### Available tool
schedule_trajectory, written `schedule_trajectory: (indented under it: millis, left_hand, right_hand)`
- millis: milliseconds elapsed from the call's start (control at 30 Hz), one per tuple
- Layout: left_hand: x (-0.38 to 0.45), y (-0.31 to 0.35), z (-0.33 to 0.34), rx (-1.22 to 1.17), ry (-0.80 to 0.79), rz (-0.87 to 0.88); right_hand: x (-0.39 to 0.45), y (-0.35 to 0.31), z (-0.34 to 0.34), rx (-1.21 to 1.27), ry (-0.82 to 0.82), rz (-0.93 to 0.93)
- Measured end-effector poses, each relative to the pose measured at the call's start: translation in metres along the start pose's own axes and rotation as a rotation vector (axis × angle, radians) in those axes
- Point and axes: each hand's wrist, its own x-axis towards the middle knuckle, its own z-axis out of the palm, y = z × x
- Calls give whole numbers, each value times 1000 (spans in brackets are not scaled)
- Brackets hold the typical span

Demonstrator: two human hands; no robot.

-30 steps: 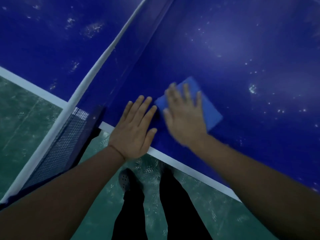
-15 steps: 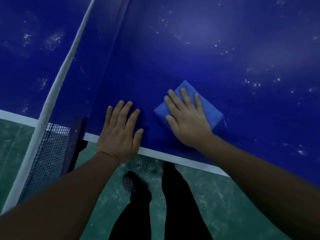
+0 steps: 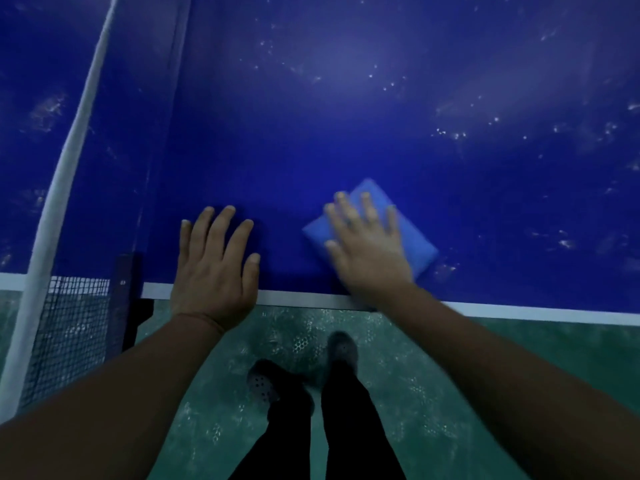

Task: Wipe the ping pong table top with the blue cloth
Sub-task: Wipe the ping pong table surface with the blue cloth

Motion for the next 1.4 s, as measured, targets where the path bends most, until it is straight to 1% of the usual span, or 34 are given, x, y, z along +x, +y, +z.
schedule_trajectory:
  millis: [33, 67, 133, 167, 200, 233, 267, 333, 367, 400, 433, 467, 500, 567, 600, 633, 667, 700, 767, 800, 833, 867, 900, 967, 1000, 1033, 1067, 1100, 1200, 1233, 1267, 1300, 1333, 1400]
  left_hand:
    - [0, 1, -1, 3, -1, 4]
    - [1, 2, -1, 8, 1, 12]
    - [-1, 2, 1, 9, 5, 24]
    - [-1, 2, 1, 6, 11, 30]
    - [-1, 2, 1, 3, 17, 38]
    - [-1, 2, 1, 4, 23, 46]
    - [-1, 2, 1, 6, 30, 52]
    - [-2, 1, 1, 9, 39, 55]
    - [-1, 2, 0, 8, 38, 55]
    - [-1, 2, 0, 6, 36, 52]
    - [-1, 2, -1, 4, 36, 46]
    - [-1, 3, -1, 3, 38, 40]
    - [-1, 3, -1, 1, 41, 36]
    - [-2, 4, 0, -4, 45, 20]
    - [-2, 5, 0, -10, 45, 12]
    - [-2, 5, 0, -15, 46, 10]
    - [-1, 5, 0, -16, 44, 13]
    - [-2, 5, -1, -14, 39, 17]
    - [-2, 4, -1, -8, 24, 14]
    - [-2, 4, -1, -9, 18, 7]
    - [-2, 4, -2, -15, 15, 0]
    - [-1, 4, -2, -22, 14, -7]
    - [-1, 5, -2, -27, 14, -12]
    - [-1, 6, -2, -34, 23, -17]
    - [-2, 6, -2, -39, 27, -20]
    - [-2, 7, -2, -44, 30, -25]
    - [-2, 7, -3, -49, 29, -28]
    - [-1, 8, -3, -52, 24, -32]
    - [-1, 7, -3, -50, 8, -43]
    - [-2, 7, -3, -47, 9, -40]
    - [-1, 6, -3, -46, 11, -36]
    - [-1, 6, -2, -47, 12, -35]
    - [-1, 6, -2, -48, 12, -36]
    - [-2, 6, -3, -47, 10, -40]
  right_hand:
    - [-7, 33, 1, -27, 11, 128]
    - [-13, 68, -2, -18, 2, 317]
    - [-22, 118, -10, 125, 10, 757]
    - [-22, 122, -11, 189, 43, 927]
    - [-18, 110, -10, 204, 82, 1020]
    - [-12, 87, -8, 199, 106, 1012]
    - [-8, 58, -3, 184, 136, 894]
    - [-12, 5, 7, 126, 117, 430]
    - [-21, -5, 9, 92, 60, 205]
    - [-28, 3, 7, 60, -7, 67]
    - [-34, 29, 4, 26, -34, 44]
    - [-39, 63, 4, -7, -32, 137]
    - [-42, 99, 3, -20, -12, 316]
    - [-45, 156, -7, 112, 22, 792]
    - [-40, 165, -11, 195, 47, 963]
    - [-32, 155, -11, 211, 67, 1028]
    - [-22, 132, -9, 185, 80, 977]
    - [-16, 101, -5, 141, 98, 813]
    - [-15, 40, 3, 94, 78, 265]
    - [-23, 25, 6, 64, 35, 31]
    - [-28, 29, 6, 44, 13, -82]
    - [-34, 50, 5, 60, 44, -42]
    - [-39, 76, 5, 97, 97, 148]
    - [-53, 130, -4, 213, 236, 704]
    - [-56, 145, -10, 265, 260, 930]
    - [-53, 145, -13, 282, 245, 1043]
    - [-44, 132, -12, 266, 208, 1023]
    - [-34, 110, -7, 230, 167, 884]
    - [-17, 49, 2, 140, 14, 181]
    - [-14, 47, 2, 89, -27, 20]
    - [-7, 61, -1, 45, -48, -39]
    - [2, 83, -5, 9, -41, 10]
    - [13, 106, -9, -12, -36, 148]
    - [35, 144, -21, 94, -22, 550]
